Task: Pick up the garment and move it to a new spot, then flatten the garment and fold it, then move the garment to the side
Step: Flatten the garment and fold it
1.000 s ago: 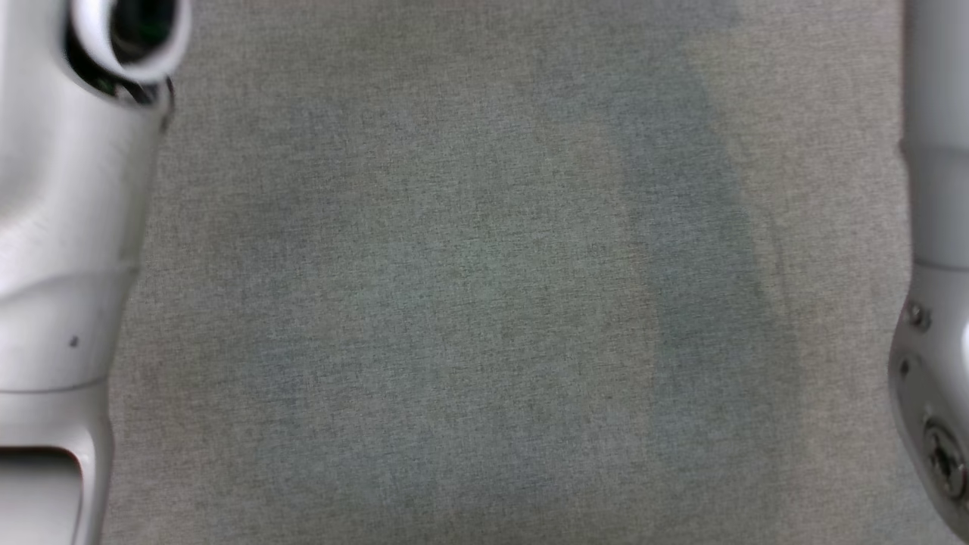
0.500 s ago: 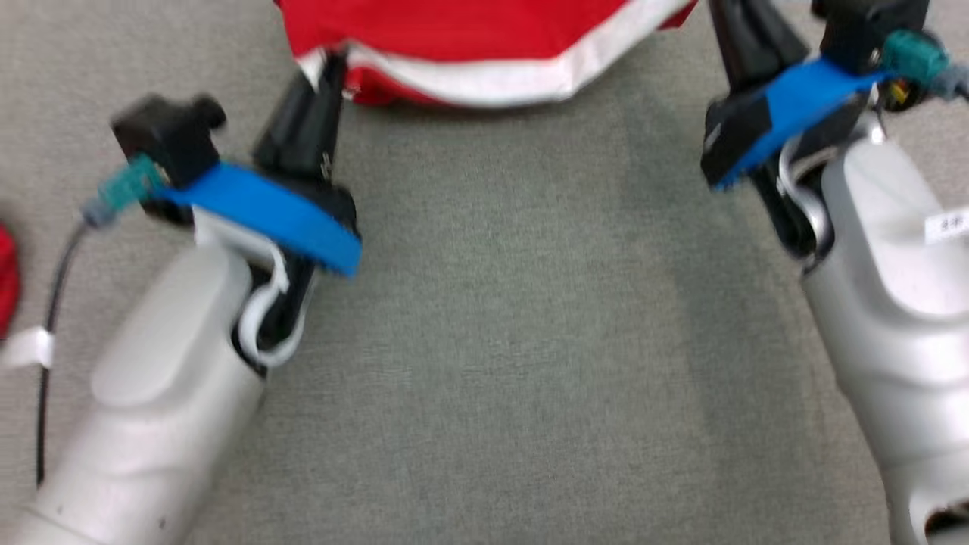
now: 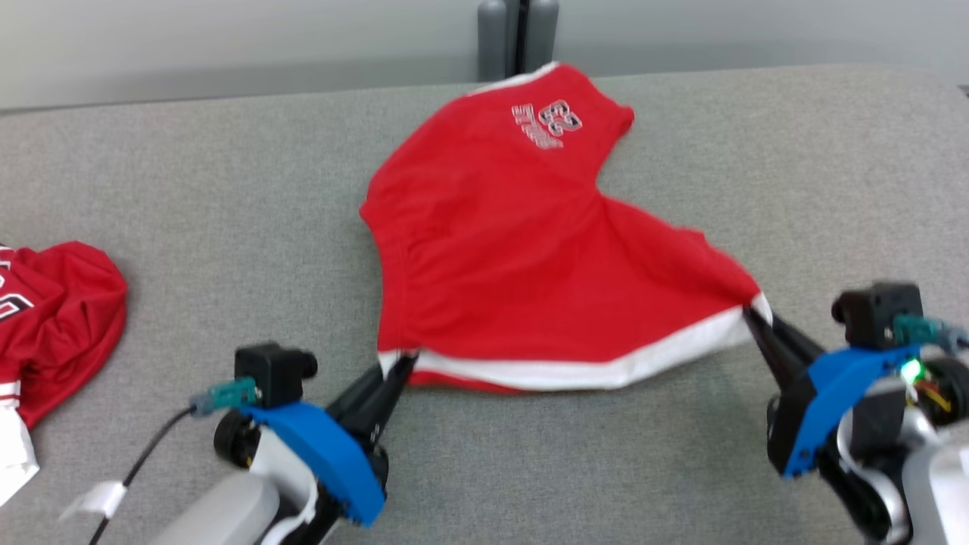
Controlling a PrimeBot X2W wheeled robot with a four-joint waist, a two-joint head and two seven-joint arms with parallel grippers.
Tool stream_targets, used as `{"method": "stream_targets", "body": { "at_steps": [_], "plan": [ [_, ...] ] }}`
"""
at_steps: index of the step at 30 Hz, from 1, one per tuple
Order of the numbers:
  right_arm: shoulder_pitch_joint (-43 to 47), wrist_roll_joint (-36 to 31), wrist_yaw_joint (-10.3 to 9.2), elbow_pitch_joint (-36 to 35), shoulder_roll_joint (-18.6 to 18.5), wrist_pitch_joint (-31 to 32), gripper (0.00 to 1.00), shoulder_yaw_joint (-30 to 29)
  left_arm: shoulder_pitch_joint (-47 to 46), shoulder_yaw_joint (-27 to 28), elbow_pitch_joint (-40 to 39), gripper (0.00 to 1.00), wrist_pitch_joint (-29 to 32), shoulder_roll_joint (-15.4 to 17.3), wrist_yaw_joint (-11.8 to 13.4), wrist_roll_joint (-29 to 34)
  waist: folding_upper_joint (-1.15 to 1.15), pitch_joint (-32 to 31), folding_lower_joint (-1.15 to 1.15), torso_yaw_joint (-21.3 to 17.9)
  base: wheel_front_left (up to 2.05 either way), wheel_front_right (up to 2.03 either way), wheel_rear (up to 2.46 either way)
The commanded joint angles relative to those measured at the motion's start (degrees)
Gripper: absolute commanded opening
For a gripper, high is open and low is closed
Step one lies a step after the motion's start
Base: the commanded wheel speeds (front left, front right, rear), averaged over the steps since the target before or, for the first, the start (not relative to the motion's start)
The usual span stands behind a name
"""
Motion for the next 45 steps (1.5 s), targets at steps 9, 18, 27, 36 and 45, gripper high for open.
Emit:
{"method": "stream_targets", "body": {
  "at_steps": [9,18,27,36,45],
  "plan": [
    [16.92,-5.54,0.02,-14.29,6.6,13.25,0.0,-4.69,9.97,-3.18,-8.61,0.0,5.78,5.75,5.63,-2.11,0.01,-4.06,0.02,-1.08,0.0,0.0,0.0],
    [25.28,-4.64,0.01,-20.38,8.27,23.1,0.0,-6.33,17.83,-4.2,-18.41,0.0,9.55,9.79,10.81,-6.18,0.01,-5.24,0.02,-1.41,0.0,0.0,0.0],
    [17.01,-6.54,0.01,-19.23,2.87,21.68,0.0,-7.97,12.92,-1.85,-19.78,0.0,7.88,6.24,8.62,-6.81,0.01,-4.0,0.02,0.96,0.0,0.0,0.0],
    [-3.75,-4.16,0.01,-7.93,-6.71,20.19,0.0,-0.51,0.78,0.64,-15.31,0.0,9.67,0.08,9.81,-5.59,0.01,0.16,0.02,3.51,0.0,0.0,0.0],
    [-18.82,-3.49,0.01,3.01,-9.93,15.16,0.0,5.19,-5.97,2.03,-15.44,0.0,12.53,-3.12,10.52,-7.06,0.01,4.33,0.02,6.82,0.0,0.0,0.0]
  ]
}}
